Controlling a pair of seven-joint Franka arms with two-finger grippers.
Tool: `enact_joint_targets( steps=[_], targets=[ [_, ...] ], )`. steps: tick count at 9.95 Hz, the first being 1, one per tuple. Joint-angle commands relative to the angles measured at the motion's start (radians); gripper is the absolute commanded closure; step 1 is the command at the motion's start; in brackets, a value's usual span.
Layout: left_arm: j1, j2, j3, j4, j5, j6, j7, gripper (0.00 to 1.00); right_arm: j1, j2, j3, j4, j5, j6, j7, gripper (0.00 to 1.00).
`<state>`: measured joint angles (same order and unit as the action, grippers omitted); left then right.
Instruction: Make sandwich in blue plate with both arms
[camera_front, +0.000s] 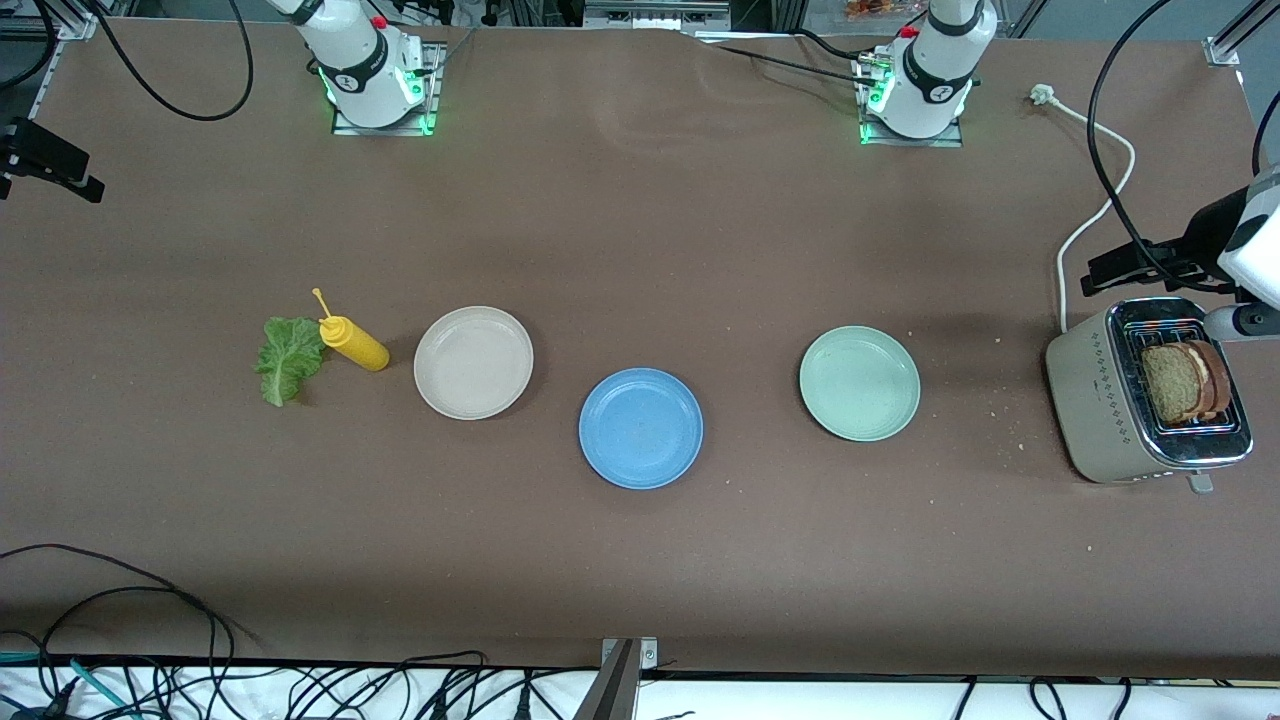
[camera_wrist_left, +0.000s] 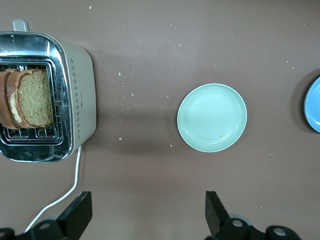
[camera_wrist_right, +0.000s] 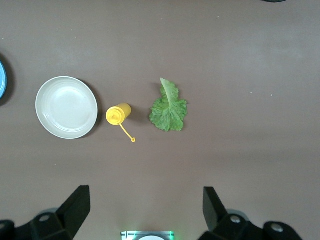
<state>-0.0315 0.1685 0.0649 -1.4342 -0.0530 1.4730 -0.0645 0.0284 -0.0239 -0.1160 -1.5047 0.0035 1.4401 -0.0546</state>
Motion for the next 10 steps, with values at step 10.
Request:
enact_joint_targets(
  steps=[10],
  targets=[
    [-0.002,-0.027,0.0,-0.032,0.012,0.012,0.017,0.0,-0.001,-0.002,-0.007,0.015,0.004,-0.01,-0.008,0.0]
  ],
)
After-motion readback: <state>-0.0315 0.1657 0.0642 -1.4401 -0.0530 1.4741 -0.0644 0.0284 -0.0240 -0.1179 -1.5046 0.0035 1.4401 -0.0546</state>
